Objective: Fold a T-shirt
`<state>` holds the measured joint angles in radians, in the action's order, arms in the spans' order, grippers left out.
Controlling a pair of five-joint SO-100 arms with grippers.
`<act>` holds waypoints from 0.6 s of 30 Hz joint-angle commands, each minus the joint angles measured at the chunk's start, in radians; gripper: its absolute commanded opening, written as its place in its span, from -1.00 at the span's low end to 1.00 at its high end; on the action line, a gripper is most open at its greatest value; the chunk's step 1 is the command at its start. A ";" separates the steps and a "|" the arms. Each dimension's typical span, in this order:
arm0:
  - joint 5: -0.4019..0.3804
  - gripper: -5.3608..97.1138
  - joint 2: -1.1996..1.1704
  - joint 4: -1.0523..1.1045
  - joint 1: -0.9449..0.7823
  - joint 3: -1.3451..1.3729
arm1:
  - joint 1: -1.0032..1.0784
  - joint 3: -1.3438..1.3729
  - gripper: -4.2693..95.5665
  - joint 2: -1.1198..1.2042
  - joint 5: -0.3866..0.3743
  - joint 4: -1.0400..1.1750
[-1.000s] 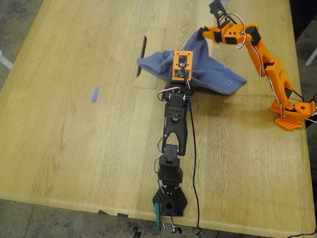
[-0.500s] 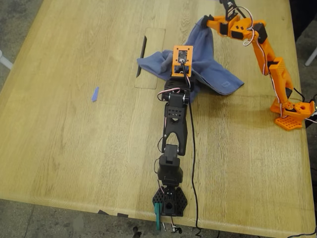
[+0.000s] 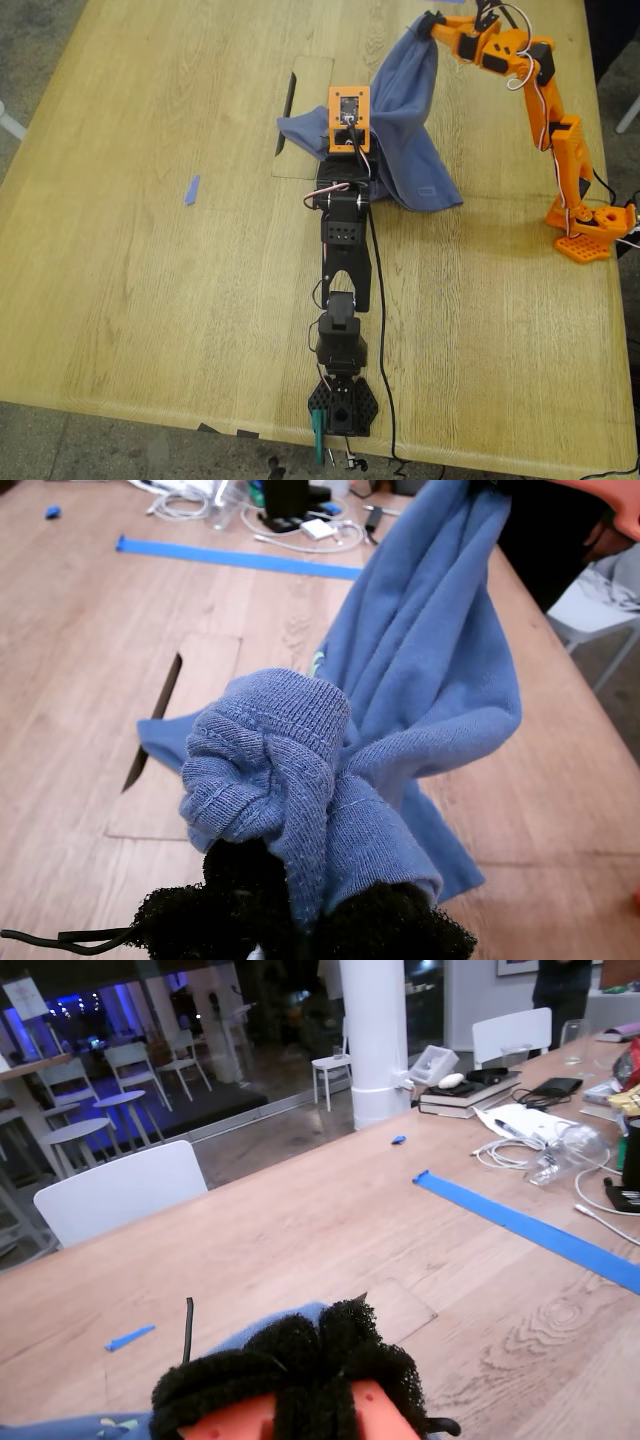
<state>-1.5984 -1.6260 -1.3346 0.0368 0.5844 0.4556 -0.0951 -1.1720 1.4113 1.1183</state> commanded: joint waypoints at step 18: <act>0.014 -0.90 -0.184 0.084 0.046 -0.210 | -0.020 -0.018 -0.92 -0.189 0.014 -0.002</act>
<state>-1.5846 -1.6291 -1.3208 0.0782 0.5077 0.4449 -0.0951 -1.2778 1.4159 1.1367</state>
